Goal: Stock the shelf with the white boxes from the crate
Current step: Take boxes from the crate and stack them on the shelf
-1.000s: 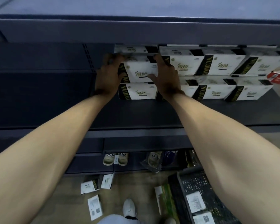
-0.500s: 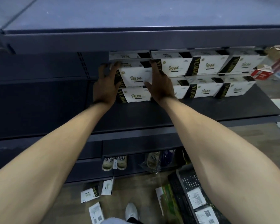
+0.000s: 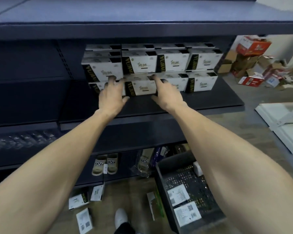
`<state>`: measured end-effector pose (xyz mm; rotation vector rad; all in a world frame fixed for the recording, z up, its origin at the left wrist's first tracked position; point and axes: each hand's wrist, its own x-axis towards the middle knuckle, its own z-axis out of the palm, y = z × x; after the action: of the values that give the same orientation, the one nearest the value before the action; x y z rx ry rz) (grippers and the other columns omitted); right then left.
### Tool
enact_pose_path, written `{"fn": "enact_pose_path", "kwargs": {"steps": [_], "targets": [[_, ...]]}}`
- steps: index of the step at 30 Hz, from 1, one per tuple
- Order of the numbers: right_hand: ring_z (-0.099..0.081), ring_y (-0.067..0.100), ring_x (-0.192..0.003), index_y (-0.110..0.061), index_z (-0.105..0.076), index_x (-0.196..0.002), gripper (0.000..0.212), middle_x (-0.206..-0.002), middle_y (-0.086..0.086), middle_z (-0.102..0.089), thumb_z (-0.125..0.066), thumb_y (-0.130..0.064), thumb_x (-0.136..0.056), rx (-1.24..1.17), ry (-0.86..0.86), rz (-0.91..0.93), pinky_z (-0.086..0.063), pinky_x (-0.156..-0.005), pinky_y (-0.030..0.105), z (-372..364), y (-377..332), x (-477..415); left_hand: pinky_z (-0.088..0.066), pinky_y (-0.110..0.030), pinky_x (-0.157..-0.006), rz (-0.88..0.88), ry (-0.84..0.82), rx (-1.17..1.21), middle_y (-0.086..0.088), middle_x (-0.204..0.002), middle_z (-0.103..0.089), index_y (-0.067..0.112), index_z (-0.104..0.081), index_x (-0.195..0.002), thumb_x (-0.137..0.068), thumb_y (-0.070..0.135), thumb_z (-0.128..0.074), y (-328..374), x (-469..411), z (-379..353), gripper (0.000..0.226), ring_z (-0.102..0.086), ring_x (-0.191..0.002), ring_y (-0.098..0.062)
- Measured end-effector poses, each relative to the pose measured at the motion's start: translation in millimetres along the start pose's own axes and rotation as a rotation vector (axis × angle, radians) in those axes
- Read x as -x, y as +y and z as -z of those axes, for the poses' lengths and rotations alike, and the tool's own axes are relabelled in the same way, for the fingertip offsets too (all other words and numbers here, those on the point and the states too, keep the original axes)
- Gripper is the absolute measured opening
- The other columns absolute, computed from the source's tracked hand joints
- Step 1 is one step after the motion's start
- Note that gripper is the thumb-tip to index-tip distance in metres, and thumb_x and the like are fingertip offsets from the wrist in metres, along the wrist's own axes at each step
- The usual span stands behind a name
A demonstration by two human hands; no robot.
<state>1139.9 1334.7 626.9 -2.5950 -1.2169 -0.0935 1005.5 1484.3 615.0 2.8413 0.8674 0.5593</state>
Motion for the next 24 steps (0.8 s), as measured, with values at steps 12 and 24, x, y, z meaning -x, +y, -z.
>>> {"fn": "enact_pose_path", "kwargs": {"steps": [12,24], "targets": [[-0.059,0.037,-0.100,-0.018,-0.031,-0.143,0.056,-0.120,0.012,-0.052,-0.061,-0.022,-0.096,0.157,-0.195,-0.166,-0.042,-0.067,0.038,13,205,196,-0.040,-0.041,-0.079,-0.310,-0.204,0.011,-0.007,-0.131,-0.052,0.011,-0.074,-0.100,-0.094,0.019,-0.057,221,107,-102,0.019,-0.051,-0.109,-0.031],[-0.060,0.037,-0.102,-0.017,-0.036,-0.137,0.050,-0.123,0.013,-0.054,-0.061,-0.026,-0.095,0.127,-0.346,-0.239,-0.048,-0.070,0.041,-49,271,226,-0.039,-0.040,-0.088,-0.361,-0.392,0.007,-0.002,-0.134,-0.054,0.015,-0.073,-0.102,-0.091,0.025,-0.064,273,119,-187,0.018,-0.049,-0.116,-0.027]]}}
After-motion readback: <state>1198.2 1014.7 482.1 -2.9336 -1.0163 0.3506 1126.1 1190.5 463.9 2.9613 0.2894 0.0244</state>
